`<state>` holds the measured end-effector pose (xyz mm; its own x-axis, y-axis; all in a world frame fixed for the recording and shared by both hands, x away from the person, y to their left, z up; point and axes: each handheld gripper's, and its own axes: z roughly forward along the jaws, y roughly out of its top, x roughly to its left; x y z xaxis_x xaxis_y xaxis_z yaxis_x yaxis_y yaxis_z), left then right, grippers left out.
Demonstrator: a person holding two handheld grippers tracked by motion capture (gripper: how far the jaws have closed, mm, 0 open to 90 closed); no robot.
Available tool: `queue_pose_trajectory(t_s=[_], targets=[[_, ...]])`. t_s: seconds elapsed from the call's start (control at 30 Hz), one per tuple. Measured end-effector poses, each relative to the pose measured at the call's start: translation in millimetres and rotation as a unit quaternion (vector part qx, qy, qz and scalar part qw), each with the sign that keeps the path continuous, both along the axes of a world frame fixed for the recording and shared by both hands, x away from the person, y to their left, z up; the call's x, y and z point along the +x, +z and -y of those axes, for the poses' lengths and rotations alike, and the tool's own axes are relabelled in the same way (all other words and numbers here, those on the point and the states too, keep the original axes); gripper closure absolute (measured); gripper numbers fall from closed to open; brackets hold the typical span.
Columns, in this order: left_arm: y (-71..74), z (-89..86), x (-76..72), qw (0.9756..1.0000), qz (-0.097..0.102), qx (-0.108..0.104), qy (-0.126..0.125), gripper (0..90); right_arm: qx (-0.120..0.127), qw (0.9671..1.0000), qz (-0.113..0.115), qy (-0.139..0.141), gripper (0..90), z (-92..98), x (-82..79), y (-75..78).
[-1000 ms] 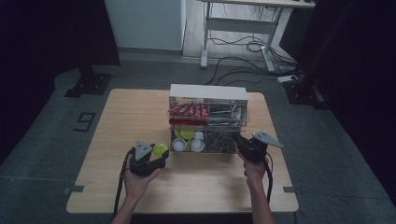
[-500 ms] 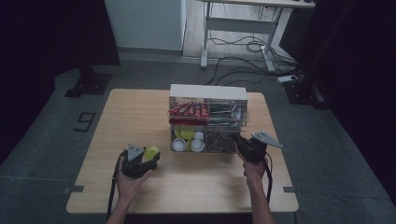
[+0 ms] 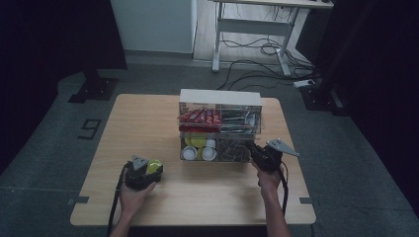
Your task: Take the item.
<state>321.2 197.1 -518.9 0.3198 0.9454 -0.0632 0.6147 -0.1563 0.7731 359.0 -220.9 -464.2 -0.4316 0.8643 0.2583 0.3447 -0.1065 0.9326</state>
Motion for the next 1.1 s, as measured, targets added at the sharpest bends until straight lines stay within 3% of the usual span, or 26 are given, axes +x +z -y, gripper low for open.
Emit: queue_pose_trajectory(t_s=[0.23,0.43,0.53,0.7,1.1], targets=[[-8.0,3.5,2.0,0.9997,-0.016,0.018,-0.005,38.1,-0.002,1.0,-0.001,-0.001,88.5,-0.3,-0.1,-0.3],[-10.8,5.6,2.2,0.9997,-0.019,0.017,-0.006,37.3,-0.002,1.0,-0.001,0.0,88.5,0.1,-0.2,-0.1],[-7.7,6.0,-0.8,0.9996,-0.008,0.021,-0.017,30.6,-0.001,1.0,-0.001,-0.001,88.5,0.3,-0.4,-0.1],[0.4,2.5,-12.4,0.9996,0.019,0.003,-0.021,28.9,-0.002,1.0,-0.001,-0.001,88.4,0.1,-0.7,-0.1],[10.0,-12.1,-45.0,0.9989,0.038,-0.024,-0.011,30.1,-0.004,1.0,-0.001,-0.001,88.4,1.4,-2.7,0.0]])
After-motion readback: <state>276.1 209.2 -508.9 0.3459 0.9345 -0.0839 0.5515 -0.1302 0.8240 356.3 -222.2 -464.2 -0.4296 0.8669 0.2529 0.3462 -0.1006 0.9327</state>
